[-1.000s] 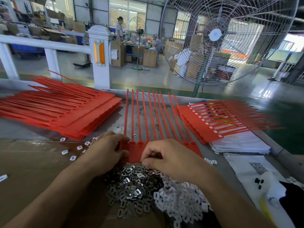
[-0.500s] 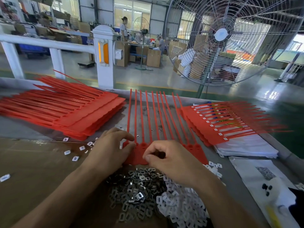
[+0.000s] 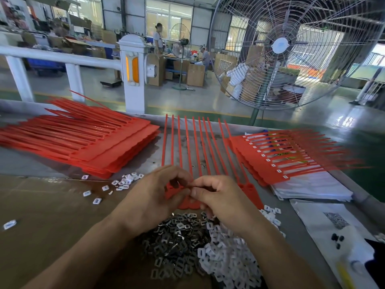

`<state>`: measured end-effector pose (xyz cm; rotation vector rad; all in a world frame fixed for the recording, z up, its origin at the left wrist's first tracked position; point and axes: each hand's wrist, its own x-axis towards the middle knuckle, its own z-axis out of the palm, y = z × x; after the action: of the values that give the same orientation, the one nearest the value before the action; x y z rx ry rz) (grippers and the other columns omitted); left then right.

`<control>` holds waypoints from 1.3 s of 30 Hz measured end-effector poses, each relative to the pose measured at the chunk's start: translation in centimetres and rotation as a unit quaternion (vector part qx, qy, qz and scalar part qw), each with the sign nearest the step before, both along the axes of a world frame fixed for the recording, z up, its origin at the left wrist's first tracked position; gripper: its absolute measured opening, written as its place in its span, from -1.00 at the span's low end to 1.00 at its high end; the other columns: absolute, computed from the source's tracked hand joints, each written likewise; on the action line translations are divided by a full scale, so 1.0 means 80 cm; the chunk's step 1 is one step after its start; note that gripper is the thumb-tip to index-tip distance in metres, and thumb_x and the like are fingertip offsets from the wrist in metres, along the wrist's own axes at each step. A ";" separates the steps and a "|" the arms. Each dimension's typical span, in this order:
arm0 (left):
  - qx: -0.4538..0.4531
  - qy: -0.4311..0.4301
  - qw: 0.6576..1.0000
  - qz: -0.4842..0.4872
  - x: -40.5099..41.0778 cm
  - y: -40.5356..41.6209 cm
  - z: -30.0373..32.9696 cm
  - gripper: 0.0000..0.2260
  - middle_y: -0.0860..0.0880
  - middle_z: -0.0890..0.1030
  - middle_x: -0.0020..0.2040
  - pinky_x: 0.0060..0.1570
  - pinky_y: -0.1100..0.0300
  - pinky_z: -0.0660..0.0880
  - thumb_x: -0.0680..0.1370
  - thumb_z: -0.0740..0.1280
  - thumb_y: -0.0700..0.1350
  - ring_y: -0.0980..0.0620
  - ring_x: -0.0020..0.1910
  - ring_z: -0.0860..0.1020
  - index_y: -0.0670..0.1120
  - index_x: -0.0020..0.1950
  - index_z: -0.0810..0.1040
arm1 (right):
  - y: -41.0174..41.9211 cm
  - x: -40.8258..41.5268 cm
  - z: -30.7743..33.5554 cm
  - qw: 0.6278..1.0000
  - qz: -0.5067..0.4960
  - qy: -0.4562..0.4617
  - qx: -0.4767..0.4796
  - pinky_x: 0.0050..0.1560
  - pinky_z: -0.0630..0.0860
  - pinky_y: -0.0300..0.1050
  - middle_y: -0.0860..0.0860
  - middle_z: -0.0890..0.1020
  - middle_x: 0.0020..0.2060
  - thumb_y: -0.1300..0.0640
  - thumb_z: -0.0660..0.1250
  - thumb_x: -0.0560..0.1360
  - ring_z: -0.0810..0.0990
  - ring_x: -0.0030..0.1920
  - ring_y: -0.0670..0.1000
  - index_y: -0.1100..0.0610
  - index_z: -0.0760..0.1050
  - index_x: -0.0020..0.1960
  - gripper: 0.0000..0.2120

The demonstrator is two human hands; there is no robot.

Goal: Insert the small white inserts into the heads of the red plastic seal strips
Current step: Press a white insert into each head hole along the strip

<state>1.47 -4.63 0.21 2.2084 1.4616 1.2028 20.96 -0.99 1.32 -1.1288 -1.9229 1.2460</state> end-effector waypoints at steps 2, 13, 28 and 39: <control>-0.002 0.006 1.000 -0.005 -0.002 0.001 -0.002 -0.82 0.19 0.61 -0.04 -0.09 0.42 0.43 0.51 0.50 -0.09 0.16 -0.02 0.59 0.11 0.05 0.59 | 0.003 0.000 -0.003 1.000 -0.008 0.000 -0.017 -0.27 0.55 -0.20 -0.12 0.58 -0.39 0.12 0.36 0.65 0.56 -0.40 -0.08 -0.17 0.71 0.01 -0.78; 0.000 -0.025 0.999 -0.027 -0.003 0.004 -0.003 -0.80 0.16 0.62 -0.07 -0.15 0.42 0.43 0.52 0.47 -0.17 0.14 -0.10 0.59 0.11 0.04 0.61 | 0.011 0.000 -0.008 0.994 -0.059 0.078 -0.043 -0.30 0.61 -0.12 0.14 0.71 -0.23 0.13 0.51 0.53 0.60 -0.38 0.04 0.01 0.73 -0.09 -0.95; 0.034 -0.057 0.996 0.053 -0.009 0.019 -0.013 -0.86 0.21 0.66 -0.12 -0.18 0.38 0.44 0.49 0.51 -0.11 0.15 -0.14 0.60 0.13 -0.04 0.66 | 0.016 -0.007 -0.010 0.988 -0.084 0.114 -0.061 -0.31 0.53 -0.22 0.02 0.74 -0.22 0.19 0.39 0.63 0.55 -0.35 -0.07 0.07 0.71 0.00 -0.88; -0.027 -0.022 0.980 0.198 -0.046 0.038 -0.032 -0.93 0.24 0.65 -0.22 -0.18 0.28 0.48 0.52 0.46 -0.04 0.27 -0.18 0.59 0.14 -0.13 0.65 | 0.019 -0.001 -0.016 0.987 -0.142 0.006 0.078 -0.19 0.53 -0.31 -0.23 0.72 -0.19 0.09 0.38 0.61 0.65 -0.25 -0.23 -0.13 0.66 -0.03 -0.86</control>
<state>-2.18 -1.57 -2.32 1.8959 1.9526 1.2950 20.89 0.53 0.05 -1.2564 -1.7432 0.9321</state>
